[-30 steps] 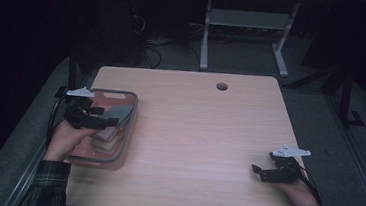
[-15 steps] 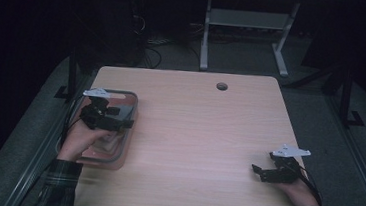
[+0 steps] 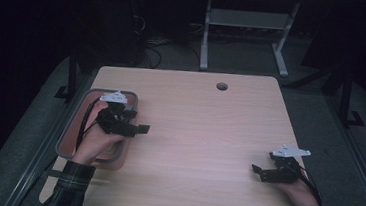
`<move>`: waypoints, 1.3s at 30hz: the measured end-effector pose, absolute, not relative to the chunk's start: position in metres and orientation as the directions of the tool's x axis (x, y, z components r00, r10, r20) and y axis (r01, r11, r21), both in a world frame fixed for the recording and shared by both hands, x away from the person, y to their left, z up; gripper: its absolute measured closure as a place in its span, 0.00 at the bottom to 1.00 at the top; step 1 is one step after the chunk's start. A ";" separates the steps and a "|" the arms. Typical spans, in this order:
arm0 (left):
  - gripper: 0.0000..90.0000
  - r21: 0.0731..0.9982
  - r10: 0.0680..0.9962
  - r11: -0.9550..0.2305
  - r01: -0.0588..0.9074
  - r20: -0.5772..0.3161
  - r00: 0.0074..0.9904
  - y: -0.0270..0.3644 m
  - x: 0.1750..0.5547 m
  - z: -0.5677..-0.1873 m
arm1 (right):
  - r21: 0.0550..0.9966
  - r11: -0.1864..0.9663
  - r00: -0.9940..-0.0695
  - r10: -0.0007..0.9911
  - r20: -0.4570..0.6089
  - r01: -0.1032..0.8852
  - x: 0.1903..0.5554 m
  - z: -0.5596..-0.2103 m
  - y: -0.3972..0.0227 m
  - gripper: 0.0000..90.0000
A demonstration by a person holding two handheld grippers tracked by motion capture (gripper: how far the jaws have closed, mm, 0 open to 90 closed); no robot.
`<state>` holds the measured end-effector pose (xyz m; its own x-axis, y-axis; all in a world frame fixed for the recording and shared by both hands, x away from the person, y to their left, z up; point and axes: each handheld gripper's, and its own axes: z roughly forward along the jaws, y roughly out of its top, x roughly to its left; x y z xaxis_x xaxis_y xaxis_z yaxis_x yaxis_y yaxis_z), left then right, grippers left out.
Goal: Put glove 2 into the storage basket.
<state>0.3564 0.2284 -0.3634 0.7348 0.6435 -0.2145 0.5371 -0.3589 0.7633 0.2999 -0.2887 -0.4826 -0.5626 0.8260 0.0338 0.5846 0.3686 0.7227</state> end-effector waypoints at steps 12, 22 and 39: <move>0.15 0.753 0.575 -0.439 0.490 -0.184 0.797 0.184 0.347 -0.376 | 0.723 0.371 -0.566 0.824 0.033 0.582 0.300 -0.483 -0.289 0.15; 0.15 0.760 0.537 -0.471 0.447 -0.155 0.830 0.153 0.333 -0.391 | 0.723 0.371 -0.566 0.824 0.033 0.583 0.300 -0.483 -0.289 0.15; 0.15 0.752 0.501 -0.515 0.412 -0.126 0.856 0.132 0.313 -0.425 | 0.723 0.372 -0.566 0.824 0.033 0.582 0.300 -0.483 -0.289 0.15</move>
